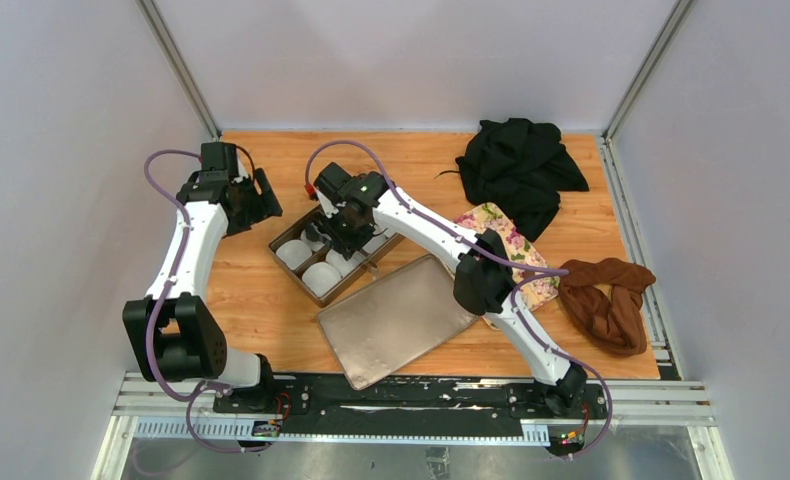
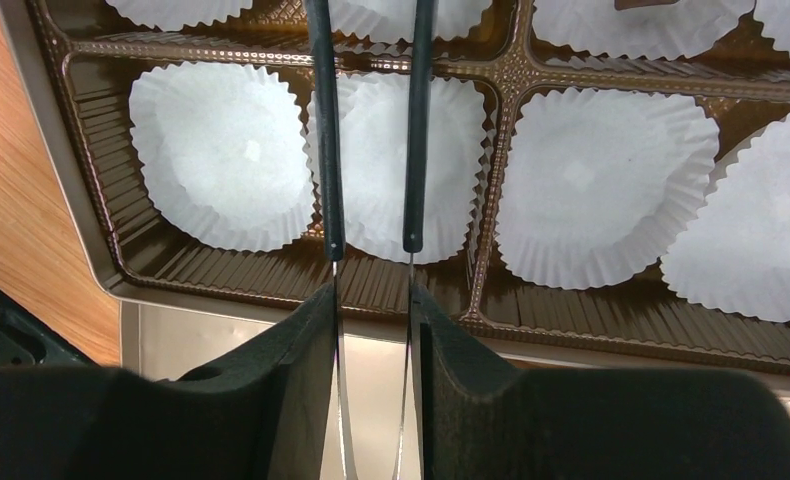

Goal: Pack the chocolate

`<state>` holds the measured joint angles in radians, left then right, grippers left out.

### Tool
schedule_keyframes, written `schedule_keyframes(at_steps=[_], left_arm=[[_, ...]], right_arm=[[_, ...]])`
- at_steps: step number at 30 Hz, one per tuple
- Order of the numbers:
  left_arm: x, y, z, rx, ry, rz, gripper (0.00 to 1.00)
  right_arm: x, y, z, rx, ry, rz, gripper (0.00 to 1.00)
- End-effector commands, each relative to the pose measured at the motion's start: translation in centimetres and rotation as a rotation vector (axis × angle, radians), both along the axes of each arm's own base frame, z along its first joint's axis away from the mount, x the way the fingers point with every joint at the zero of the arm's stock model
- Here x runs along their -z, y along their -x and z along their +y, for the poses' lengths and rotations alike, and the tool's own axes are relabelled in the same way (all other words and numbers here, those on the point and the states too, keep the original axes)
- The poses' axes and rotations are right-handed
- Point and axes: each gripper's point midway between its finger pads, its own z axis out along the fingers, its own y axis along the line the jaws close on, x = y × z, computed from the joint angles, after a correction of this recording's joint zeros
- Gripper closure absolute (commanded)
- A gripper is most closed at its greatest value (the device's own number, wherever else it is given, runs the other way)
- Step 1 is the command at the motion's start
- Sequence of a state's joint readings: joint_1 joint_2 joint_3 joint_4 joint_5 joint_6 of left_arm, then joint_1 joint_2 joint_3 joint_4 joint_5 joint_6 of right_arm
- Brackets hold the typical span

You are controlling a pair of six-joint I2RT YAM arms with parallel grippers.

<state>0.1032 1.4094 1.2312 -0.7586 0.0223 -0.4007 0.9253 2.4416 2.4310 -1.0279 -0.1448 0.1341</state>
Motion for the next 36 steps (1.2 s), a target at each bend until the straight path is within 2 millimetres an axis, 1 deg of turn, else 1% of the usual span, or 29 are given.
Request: schedule_keyframes(at_steps=[1,5,9,12,14,16,18,20,21,22,23,24,25,26,27,28,29,31,33,35,36], left_arm=[[-0.8,0.3,0.3,-0.004,-0.007,-0.025,0.22],[-0.7,0.3,0.3,-0.001,-0.010,-0.023,0.22],[-0.8,0.4,0.3,0.001,-0.009,-0.025,0.22],[-0.8,0.3,0.3,0.000,-0.007,-0.026,0.22],[-0.9,0.3,0.2,0.000,-0.005,-0.029,0.22],[-1.0,0.2,0.2,-0.001,-0.004,-0.030,0.22],[-1.0,0.0,0.2,0.000,-0.002,-0.031,0.22],[-1.2,-0.1,0.2,0.000,-0.002,-0.035,0.22],[-1.3,-0.2,0.2,-0.001,-0.001,-0.038,0.22],[-1.3,-0.2,0.2,-0.002,-0.001,-0.038,0.22],[-1.4,-0.3,0.2,-0.002,0.000,-0.040,0.22],[-1.4,-0.3,0.2,-0.002,0.001,-0.041,0.22],[-1.4,-0.4,0.1,-0.001,0.004,-0.042,0.22],[-1.5,-0.6,0.1,0.000,0.010,-0.044,0.22],[-1.5,-0.8,-0.1,0.002,0.022,-0.048,0.22],[-1.4,-1.0,-0.4,0.007,0.036,-0.048,0.22],[-1.5,-1.3,-0.7,0.012,0.054,-0.052,0.22],[-1.6,-1.8,-1.2,0.014,0.087,-0.058,0.22],[-1.5,-2.1,-1.3,0.014,0.100,-0.061,0.22],[-1.3,-2.2,-1.3,0.014,0.097,-0.056,0.22],[-1.3,-2.3,-1.2,0.016,0.095,-0.056,0.22]], right_arm=[[-1.2,-0.2,0.4,0.012,-0.022,-0.020,0.63],[-1.5,-0.3,0.1,0.019,-0.015,-0.036,0.63],[-2.5,-0.7,-0.3,0.028,-0.012,-0.071,0.71],[-5.0,-1.0,-0.8,0.036,-0.036,-0.119,0.81],[-6.7,-1.0,-1.4,0.042,-0.056,-0.146,0.86],[-8.6,-1.0,-2.1,0.056,-0.088,-0.167,0.87],[-10.6,-0.9,-3.5,0.080,-0.101,-0.196,0.88],[-12.1,-0.9,-6.1,0.122,-0.090,-0.218,0.88],[-12.4,-0.9,-8.5,0.170,-0.064,-0.228,0.88],[-12.7,-1.0,-10.0,0.201,-0.050,-0.240,0.89],[-12.4,-0.9,-12.2,0.242,-0.023,-0.233,0.89],[-13.0,-0.4,-14.6,0.284,-0.016,-0.236,0.88],[-12.6,0.0,-16.9,0.327,0.001,-0.222,0.88],[-11.9,0.5,-19.1,0.369,0.023,-0.199,0.88],[-10.5,1.1,-21.7,0.426,0.055,-0.163,0.88],[-9.9,1.9,-23.4,0.453,0.069,-0.138,0.88],[-9.1,2.5,-25.5,0.504,0.088,-0.107,0.87],[-7.8,4.4,-28.1,0.548,0.120,-0.053,0.86],[-7.0,6.0,-29.8,0.566,0.151,-0.017,0.82],[-6.3,7.2,-30.4,0.560,0.163,0.021,0.79],[-6.0,7.6,-30.4,0.548,0.164,0.042,0.77]])
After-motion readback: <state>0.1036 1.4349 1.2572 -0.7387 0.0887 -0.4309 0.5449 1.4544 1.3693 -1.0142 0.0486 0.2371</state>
